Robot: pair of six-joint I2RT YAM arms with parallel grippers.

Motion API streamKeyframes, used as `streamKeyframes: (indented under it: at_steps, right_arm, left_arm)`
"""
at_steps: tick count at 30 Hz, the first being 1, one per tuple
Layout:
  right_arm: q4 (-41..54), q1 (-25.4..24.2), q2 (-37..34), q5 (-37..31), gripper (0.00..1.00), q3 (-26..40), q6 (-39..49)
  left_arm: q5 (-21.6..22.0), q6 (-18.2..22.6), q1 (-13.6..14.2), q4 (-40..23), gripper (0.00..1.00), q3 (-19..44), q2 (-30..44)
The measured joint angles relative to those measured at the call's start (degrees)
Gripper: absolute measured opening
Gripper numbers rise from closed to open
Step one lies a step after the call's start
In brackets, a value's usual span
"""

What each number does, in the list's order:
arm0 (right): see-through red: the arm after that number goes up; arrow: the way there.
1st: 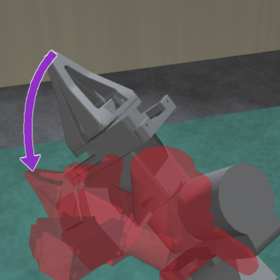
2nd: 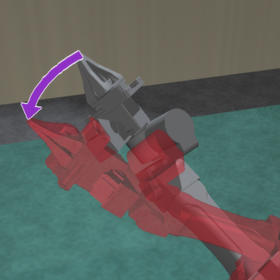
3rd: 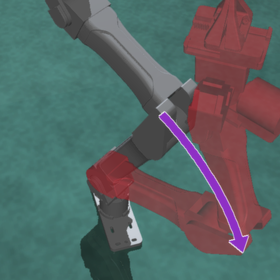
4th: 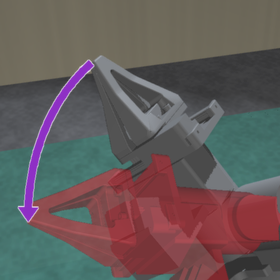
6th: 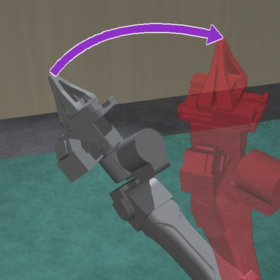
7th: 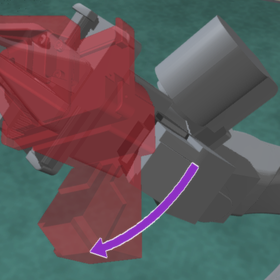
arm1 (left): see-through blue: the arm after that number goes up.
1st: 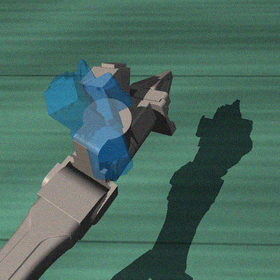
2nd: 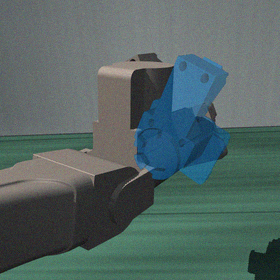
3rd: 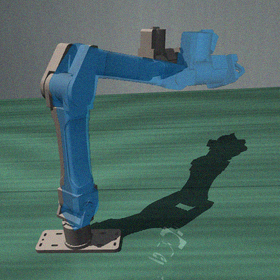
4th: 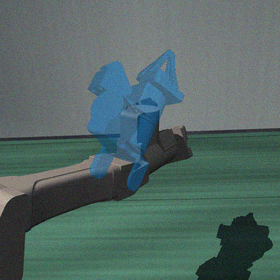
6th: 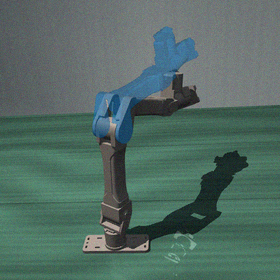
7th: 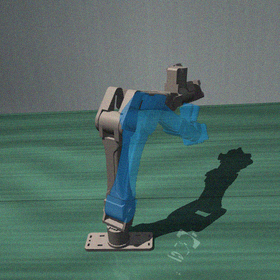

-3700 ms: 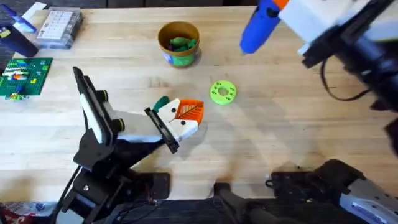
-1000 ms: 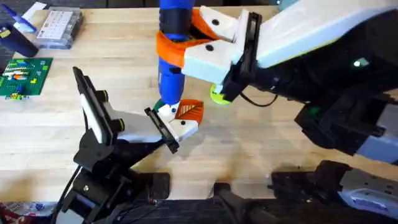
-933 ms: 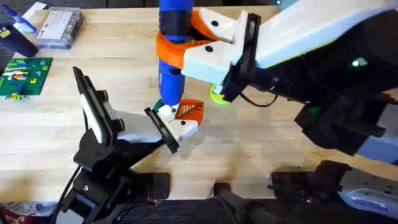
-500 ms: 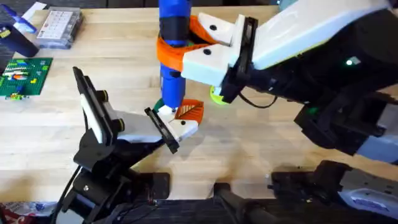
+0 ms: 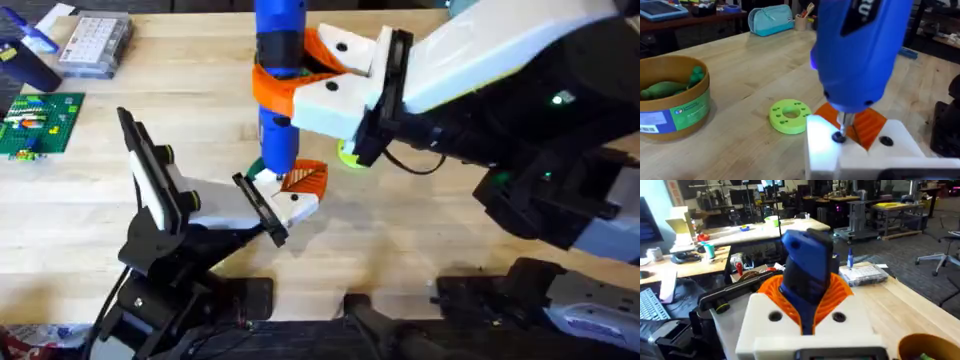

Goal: Pick up the gripper from the table and insert it into the empty holder that is missing its gripper. Then pick up a screw, insert it into the mounting hole, and use the screwdriver to tighten it. Finally, clean up the table by picking up the vegetable and placing it into the bucket.

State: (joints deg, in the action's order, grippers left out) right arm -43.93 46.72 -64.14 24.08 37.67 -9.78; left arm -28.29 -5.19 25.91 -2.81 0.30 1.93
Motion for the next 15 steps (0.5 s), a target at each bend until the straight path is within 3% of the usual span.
streamKeyframes:
  at_steps: [15]
  right_arm:
    - [-0.05, 0.00, -0.99, -0.04, 0.072, 0.19, 0.00]
  left_arm:
    - [0.00, -0.02, 0.00, -0.02, 0.010, 0.00, 0.00]
